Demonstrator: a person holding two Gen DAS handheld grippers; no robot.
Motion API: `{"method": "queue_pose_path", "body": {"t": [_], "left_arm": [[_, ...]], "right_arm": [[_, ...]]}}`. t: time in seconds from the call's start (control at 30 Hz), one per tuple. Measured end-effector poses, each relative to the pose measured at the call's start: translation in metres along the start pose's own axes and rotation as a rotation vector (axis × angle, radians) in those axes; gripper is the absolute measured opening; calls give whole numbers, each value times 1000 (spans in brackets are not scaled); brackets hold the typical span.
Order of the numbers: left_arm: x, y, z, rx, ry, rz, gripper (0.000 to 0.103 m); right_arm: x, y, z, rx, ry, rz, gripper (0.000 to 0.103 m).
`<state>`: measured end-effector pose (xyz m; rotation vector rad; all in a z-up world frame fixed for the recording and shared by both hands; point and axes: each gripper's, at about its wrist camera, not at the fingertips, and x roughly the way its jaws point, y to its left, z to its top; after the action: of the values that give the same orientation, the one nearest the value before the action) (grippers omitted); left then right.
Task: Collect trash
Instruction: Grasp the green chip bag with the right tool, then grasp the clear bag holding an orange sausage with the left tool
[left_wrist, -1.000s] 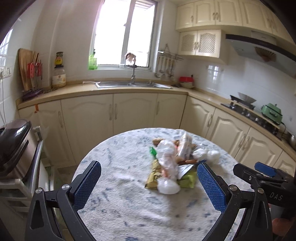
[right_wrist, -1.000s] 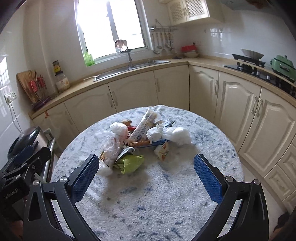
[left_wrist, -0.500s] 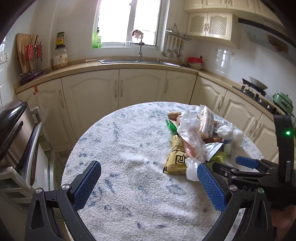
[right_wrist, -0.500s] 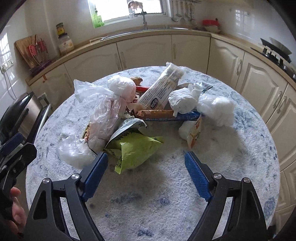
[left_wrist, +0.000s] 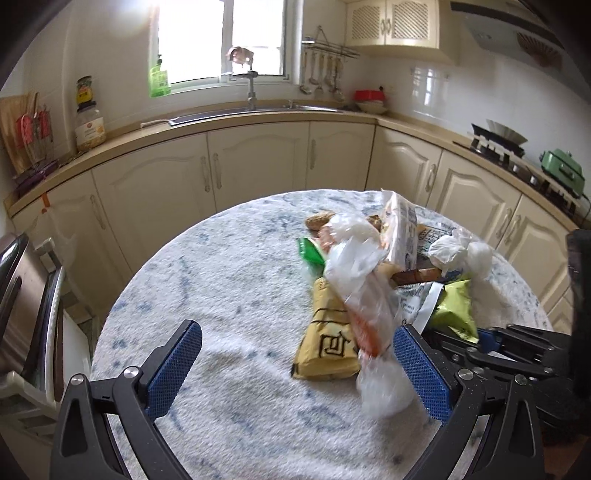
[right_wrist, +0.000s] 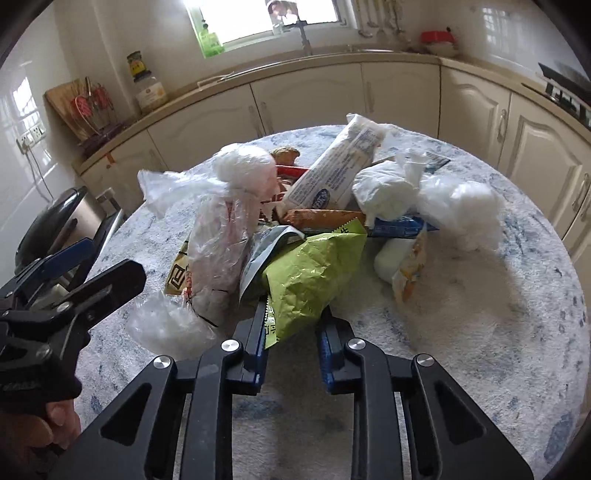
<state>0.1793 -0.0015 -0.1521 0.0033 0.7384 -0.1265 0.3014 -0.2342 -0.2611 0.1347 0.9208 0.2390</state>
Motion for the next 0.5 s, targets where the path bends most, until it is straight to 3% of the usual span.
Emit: {"method": "queue_pose_path", "body": {"t": [0.17, 0.27, 0.37, 0.5], "left_arm": [[31, -22, 18, 57, 46, 14, 102], [48, -33, 24, 87, 73, 30, 101], [63, -32, 31, 58, 96, 19, 98], [80, -26, 36, 45, 112, 13, 90]], "right_arm": [[3, -14, 0, 21, 15, 34, 26], [7, -20, 1, 26, 18, 33, 41], [9, -20, 3, 29, 12, 62, 50], [11, -29, 6, 66, 0, 84, 52]]}}
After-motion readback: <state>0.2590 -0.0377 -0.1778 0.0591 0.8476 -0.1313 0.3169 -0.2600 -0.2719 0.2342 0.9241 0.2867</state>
